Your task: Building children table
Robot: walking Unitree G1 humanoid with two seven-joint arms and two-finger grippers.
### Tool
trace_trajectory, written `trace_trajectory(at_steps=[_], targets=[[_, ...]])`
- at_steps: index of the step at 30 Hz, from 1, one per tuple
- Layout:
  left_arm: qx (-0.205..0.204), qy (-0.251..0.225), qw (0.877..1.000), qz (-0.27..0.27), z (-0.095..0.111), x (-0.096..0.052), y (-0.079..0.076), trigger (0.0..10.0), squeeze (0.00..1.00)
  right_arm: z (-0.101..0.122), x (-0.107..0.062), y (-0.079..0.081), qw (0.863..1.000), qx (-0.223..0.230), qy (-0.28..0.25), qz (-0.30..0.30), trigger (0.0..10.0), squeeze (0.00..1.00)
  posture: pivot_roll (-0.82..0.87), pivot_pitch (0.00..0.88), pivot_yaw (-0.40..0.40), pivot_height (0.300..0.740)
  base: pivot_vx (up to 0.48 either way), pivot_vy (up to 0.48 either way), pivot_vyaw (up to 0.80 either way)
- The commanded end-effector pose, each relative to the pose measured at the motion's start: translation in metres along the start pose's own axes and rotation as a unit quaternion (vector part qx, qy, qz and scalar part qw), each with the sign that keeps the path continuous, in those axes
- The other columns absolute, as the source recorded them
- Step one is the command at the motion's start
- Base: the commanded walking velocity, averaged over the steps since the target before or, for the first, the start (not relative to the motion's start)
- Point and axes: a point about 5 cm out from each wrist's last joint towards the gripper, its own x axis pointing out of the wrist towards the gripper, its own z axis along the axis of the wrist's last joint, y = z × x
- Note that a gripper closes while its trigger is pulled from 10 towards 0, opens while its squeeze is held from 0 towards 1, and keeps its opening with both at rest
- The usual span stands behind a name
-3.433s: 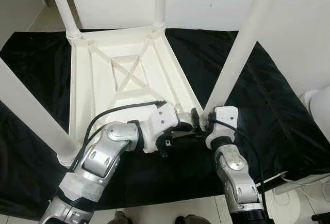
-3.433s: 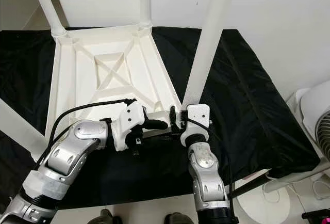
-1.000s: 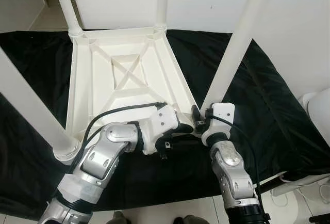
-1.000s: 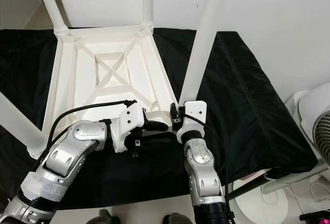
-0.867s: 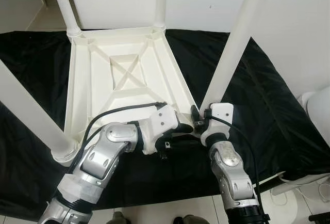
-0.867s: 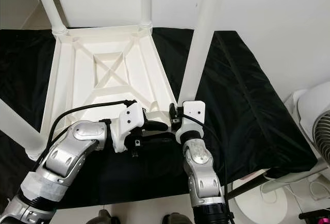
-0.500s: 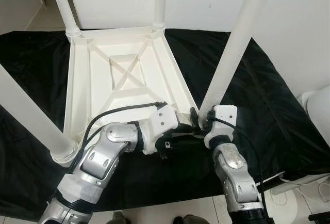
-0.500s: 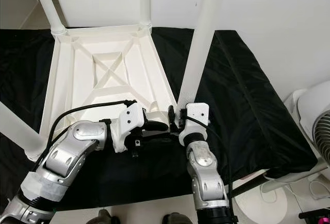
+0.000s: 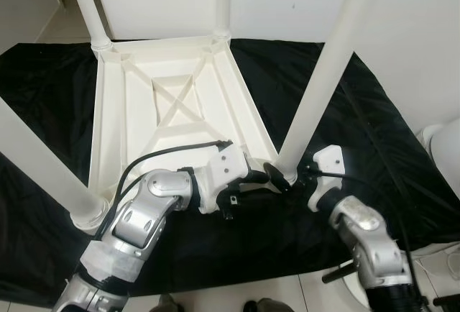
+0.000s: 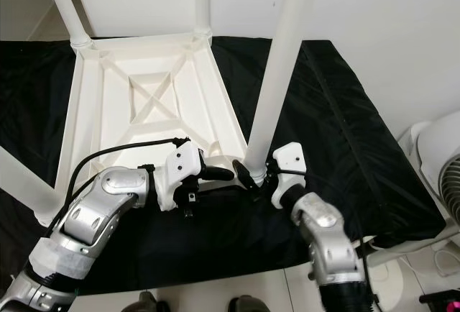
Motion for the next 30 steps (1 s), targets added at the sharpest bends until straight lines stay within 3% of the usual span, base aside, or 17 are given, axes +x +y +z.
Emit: trace_trajectory(at_steps=[1,4,5,8,9,22,23,27,30], targets=[[-0.003,0.006,1.000,0.026,-0.002,0.000,0.004,10.0,0.00,-0.002,0.000,0.001,1.000,0.004,-0.001,0.020,10.0,0.00,-0.12,0.064,0.014,0.740,0.000,0.000,0.00],[-0.001,0.005,1.000,0.029,0.000,0.000,0.006,10.0,0.00,-0.002,0.004,-0.004,0.999,-0.009,0.006,0.036,9.3,0.00,-0.12,0.060,0.013,0.740,0.000,0.000,0.00],[0.000,0.003,0.999,0.032,0.001,0.000,0.007,10.0,0.00,-0.005,0.006,-0.010,0.999,-0.017,0.016,0.041,4.5,0.00,-0.11,0.057,0.005,0.740,0.000,0.000,0.00],[0.000,0.003,0.999,0.033,0.001,0.001,0.007,10.0,0.00,-0.006,0.005,-0.013,0.999,-0.018,0.019,0.048,4.5,0.00,-0.11,0.057,0.005,0.740,0.000,0.000,0.00],[0.000,0.002,0.999,0.034,0.001,0.001,0.007,10.0,0.00,-0.008,0.004,-0.013,0.998,-0.013,0.024,0.052,0.0,0.00,-0.11,0.057,0.000,0.740,0.000,0.000,0.00],[-0.005,0.001,0.999,0.034,-0.001,0.002,0.005,10.0,0.00,-0.014,-0.004,-0.016,0.998,0.003,0.022,0.059,0.0,0.00,-0.12,0.064,-0.004,0.740,0.000,0.000,0.00],[-0.005,0.000,0.999,0.034,-0.001,0.002,0.004,10.0,0.00,-0.012,-0.004,-0.013,0.999,0.006,0.017,0.041,10.0,0.00,-0.12,0.065,-0.005,0.740,0.000,0.000,0.00],[-0.005,0.000,0.999,0.033,-0.001,0.002,0.004,10.0,0.00,-0.011,-0.003,-0.012,1.000,0.003,0.012,0.010,10.0,0.00,-0.12,0.066,-0.009,0.740,0.000,0.000,0.00],[-0.007,-0.003,0.999,0.035,0.001,0.002,0.004,10.0,0.00,-0.012,-0.002,-0.010,0.997,0.004,0.026,-0.074,10.0,0.00,-0.11,0.066,-0.021,0.740,0.000,0.000,0.00]])
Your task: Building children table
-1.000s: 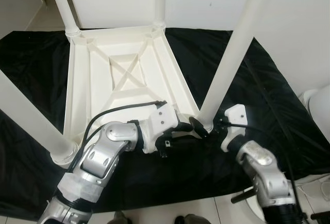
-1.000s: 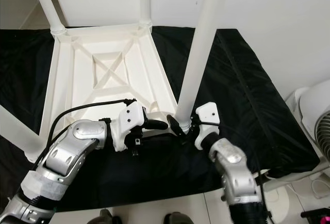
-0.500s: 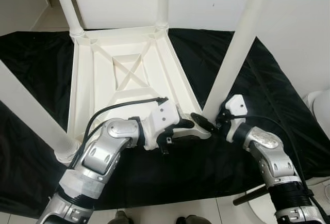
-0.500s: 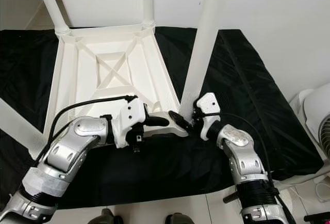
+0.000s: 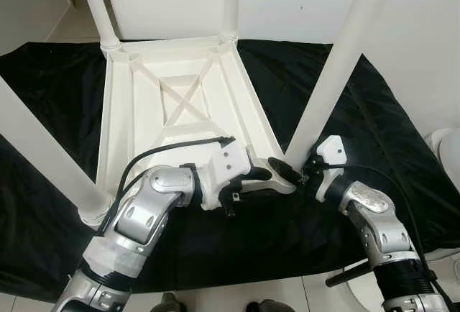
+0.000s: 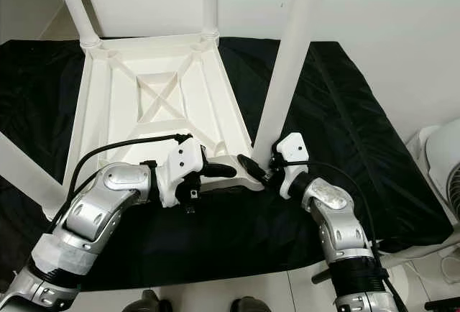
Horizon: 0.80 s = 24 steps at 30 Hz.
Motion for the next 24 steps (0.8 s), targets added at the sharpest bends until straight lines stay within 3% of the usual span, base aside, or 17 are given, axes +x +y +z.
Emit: trace_trajectory(at_steps=[1,3,4,5,6,8,10,12,14,22,23,24], targets=[[-0.009,0.000,0.999,0.036,-0.002,0.000,0.002,10.0,0.00,-0.004,-0.005,-0.009,0.997,0.004,0.020,-0.079,10.0,0.00,-0.11,0.066,-0.021,0.740,0.000,0.000,0.00],[-0.010,-0.002,0.999,0.037,-0.001,0.000,0.002,10.0,0.00,-0.004,-0.005,-0.008,0.995,0.013,0.022,-0.101,10.0,0.00,-0.11,0.066,-0.021,0.740,0.000,0.000,0.00],[-0.010,-0.003,0.999,0.038,-0.001,0.000,0.001,10.0,0.00,-0.008,-0.006,-0.001,0.983,0.050,0.028,-0.173,10.0,0.00,-0.11,0.065,-0.023,0.740,0.000,0.000,0.00],[-0.010,-0.003,0.999,0.038,-0.001,0.001,0.001,10.0,0.00,-0.009,-0.007,0.001,0.977,0.063,0.034,-0.201,10.0,0.00,-0.11,0.065,-0.023,0.740,0.000,0.000,0.00],[-0.010,-0.003,0.999,0.038,-0.001,0.001,0.001,10.0,0.00,-0.009,-0.007,0.001,0.977,0.063,0.034,-0.201,10.0,0.00,-0.11,0.065,-0.023,0.740,0.000,0.000,0.00],[-0.011,-0.001,0.999,0.037,-0.003,0.001,0.001,10.0,0.00,-0.012,-0.010,0.013,0.958,0.069,0.039,-0.275,10.0,0.00,-0.11,0.063,-0.023,0.740,0.000,0.000,0.00],[-0.011,0.001,0.999,0.035,-0.004,0.001,0.001,10.0,0.00,-0.013,-0.008,0.025,0.948,0.067,0.040,-0.308,10.0,0.00,-0.12,0.061,-0.017,0.740,0.000,0.000,0.00],[-0.010,0.001,0.999,0.032,-0.003,0.001,0.001,10.0,0.00,-0.011,-0.004,0.033,0.944,0.074,0.033,-0.319,10.0,0.00,-0.12,0.061,-0.012,0.740,0.000,0.000,0.00],[-0.008,0.002,1.000,0.029,-0.002,0.002,0.001,10.0,0.00,-0.009,0.001,0.038,0.950,0.075,0.027,-0.303,10.0,0.00,-0.12,0.062,-0.004,0.740,0.000,0.000,0.00],[-0.006,0.002,1.000,0.023,-0.002,0.002,0.001,10.0,0.00,-0.006,-0.002,0.040,0.944,0.084,0.034,-0.316,10.0,0.00,-0.13,0.062,0.005,0.740,0.000,0.000,0.00],[-0.006,0.002,1.000,0.022,-0.002,0.003,0.001,10.0,0.00,-0.006,-0.001,0.041,0.946,0.085,0.033,-0.312,10.0,0.06,-0.13,0.062,0.005,0.740,0.000,0.000,0.00],[-0.006,0.002,1.000,0.022,-0.002,0.003,0.001,10.0,0.00,-0.005,-0.002,0.043,0.946,0.087,0.031,-0.310,10.0,1.00,-0.13,0.062,0.005,0.740,0.000,0.000,0.00]])
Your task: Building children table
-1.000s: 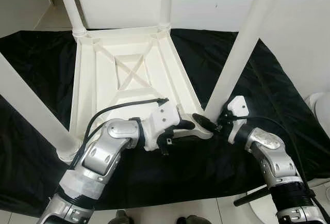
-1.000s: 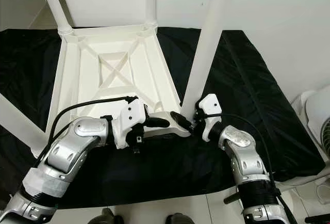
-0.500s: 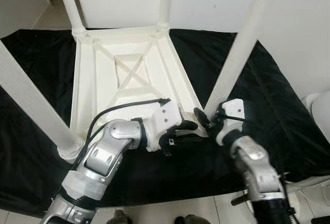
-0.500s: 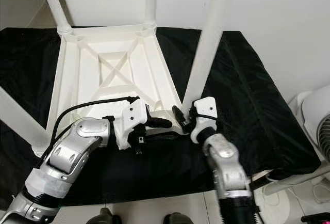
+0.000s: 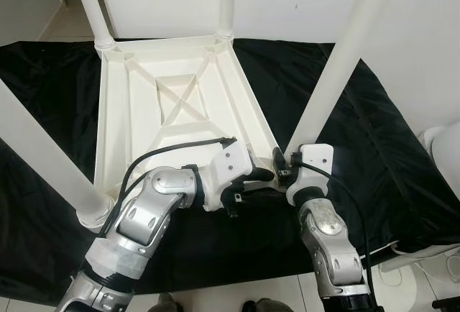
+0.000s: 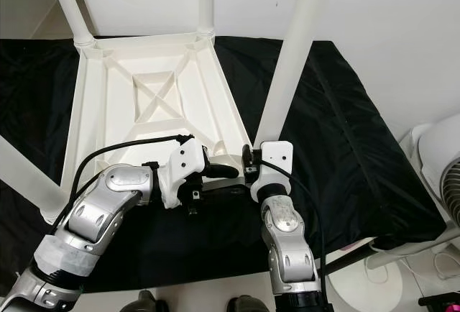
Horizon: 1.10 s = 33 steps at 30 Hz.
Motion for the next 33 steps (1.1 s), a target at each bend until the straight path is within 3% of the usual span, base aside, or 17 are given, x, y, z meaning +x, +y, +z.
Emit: trace_trajectory(at_steps=[1,4,7,11,12,13,14,18,23,28,33], targets=[[-0.002,0.005,1.000,0.024,-0.001,0.001,0.002,10.0,0.00,-0.011,-0.006,-0.003,1.000,-0.004,0.027,-0.012,10.0,1.00,-0.12,0.065,0.004,0.740,0.000,0.000,0.00],[-0.002,0.005,1.000,0.023,-0.001,0.001,0.002,10.0,0.00,-0.010,-0.008,-0.002,1.000,-0.010,0.024,-0.015,10.0,1.00,-0.12,0.065,0.004,0.740,0.000,0.000,0.00],[-0.004,0.005,1.000,0.024,-0.001,0.001,0.001,10.0,0.00,-0.008,-0.012,-0.013,1.000,-0.014,0.001,0.010,10.0,1.00,-0.12,0.066,-0.004,0.740,0.000,0.000,0.00],[-0.004,0.004,1.000,0.026,-0.002,0.001,0.000,10.0,0.00,-0.013,-0.015,-0.027,0.999,-0.031,0.009,0.027,10.0,1.00,-0.12,0.065,-0.005,0.740,0.000,0.000,0.00],[-0.004,0.004,1.000,0.027,-0.002,0.001,0.000,10.0,0.00,-0.016,-0.016,-0.035,0.998,-0.044,0.014,0.038,10.0,0.67,-0.12,0.063,-0.008,0.740,0.000,0.000,0.00],[-0.004,0.004,1.000,0.027,-0.002,0.001,0.000,10.0,0.00,-0.016,-0.016,-0.035,0.998,-0.044,0.014,0.038,10.0,0.67,-0.12,0.063,-0.008,0.740,0.000,0.000,0.00],[-0.004,0.004,1.000,0.028,-0.002,0.001,0.000,10.0,0.00,-0.017,-0.017,-0.042,0.997,-0.052,0.017,0.058,10.0,0.00,-0.12,0.062,-0.008,0.740,0.000,0.000,0.00],[-0.004,0.003,1.000,0.027,-0.002,0.001,0.000,10.0,0.00,-0.012,-0.015,-0.053,0.985,-0.077,0.007,0.156,10.0,0.00,-0.12,0.061,-0.004,0.740,0.000,0.000,0.00],[-0.003,0.003,1.000,0.026,-0.001,0.002,0.000,10.0,0.00,-0.009,-0.011,-0.056,0.981,-0.079,0.003,0.178,10.0,0.00,-0.13,0.061,-0.002,0.740,0.000,0.000,0.00],[-0.001,0.002,1.000,0.027,0.000,0.002,0.002,10.0,0.00,0.001,0.003,-0.052,0.961,-0.092,-0.009,0.259,10.0,0.00,-0.12,0.058,-0.006,0.740,0.000,0.000,0.00],[-0.001,0.002,1.000,0.028,0.000,0.002,0.002,10.0,0.00,0.002,0.009,-0.047,0.953,-0.097,-0.010,0.288,10.0,0.00,-0.12,0.054,-0.006,0.740,0.000,0.000,0.00]])
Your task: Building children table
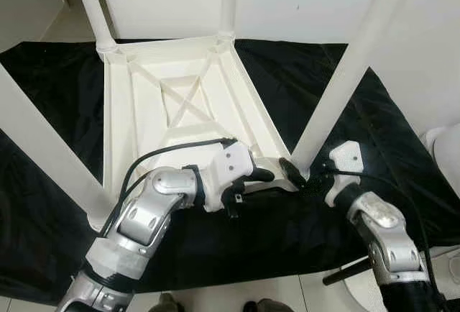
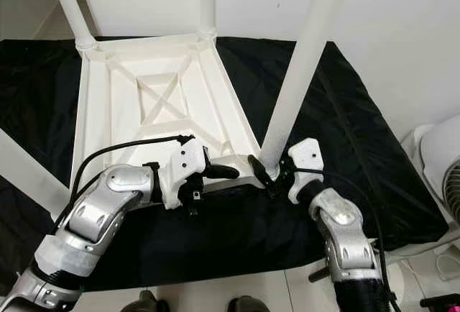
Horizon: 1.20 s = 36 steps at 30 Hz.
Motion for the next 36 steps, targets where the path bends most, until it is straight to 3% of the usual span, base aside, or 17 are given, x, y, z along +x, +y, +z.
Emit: trace_trajectory(at_steps=[1,3,4,20,21,27,30,36], targets=[[0.002,0.005,1.000,0.031,0.000,0.000,0.003,10.0,0.00,-0.003,0.001,0.000,1.000,-0.006,0.004,0.015,10.0,0.00,-0.11,0.052,-0.007,0.740,0.000,0.000,0.00],[0.003,0.005,0.999,0.032,0.000,0.000,0.004,10.0,0.00,-0.003,0.003,-0.001,1.000,-0.010,0.000,0.025,10.0,0.00,-0.11,0.052,-0.007,0.740,0.000,0.000,0.00],[0.004,0.005,0.999,0.033,0.000,0.000,0.004,10.0,0.00,-0.005,0.005,0.000,0.999,-0.005,0.005,0.038,0.0,0.00,-0.10,0.050,-0.008,0.740,0.000,0.000,0.00],[0.003,0.004,0.999,0.039,0.001,-0.001,0.006,10.0,0.00,-0.013,0.004,-0.001,0.998,0.013,0.016,0.064,0.0,0.00,-0.11,0.054,-0.010,0.740,0.000,0.000,0.00],[0.003,0.004,0.999,0.039,0.001,-0.001,0.006,10.0,0.00,-0.012,0.004,-0.001,0.998,0.020,0.011,0.052,10.0,0.00,-0.11,0.056,-0.010,0.740,0.000,0.000,0.00],[0.003,0.003,0.999,0.039,0.001,-0.001,0.006,10.0,0.00,-0.004,0.010,0.006,0.999,0.037,-0.013,0.010,10.0,0.00,-0.11,0.059,-0.017,0.740,0.000,0.000,0.00],[0.002,0.004,0.999,0.043,0.000,-0.001,0.006,10.0,0.00,-0.005,0.014,-0.001,0.990,0.037,-0.014,-0.134,10.0,0.00,-0.11,0.058,-0.026,0.740,0.000,0.000,0.00],[0.000,0.003,0.999,0.046,-0.001,-0.002,0.006,10.0,0.00,-0.009,0.013,0.009,0.969,0.056,-0.007,-0.242,10.0,0.00,-0.11,0.057,-0.025,0.740,0.000,0.000,0.00]])
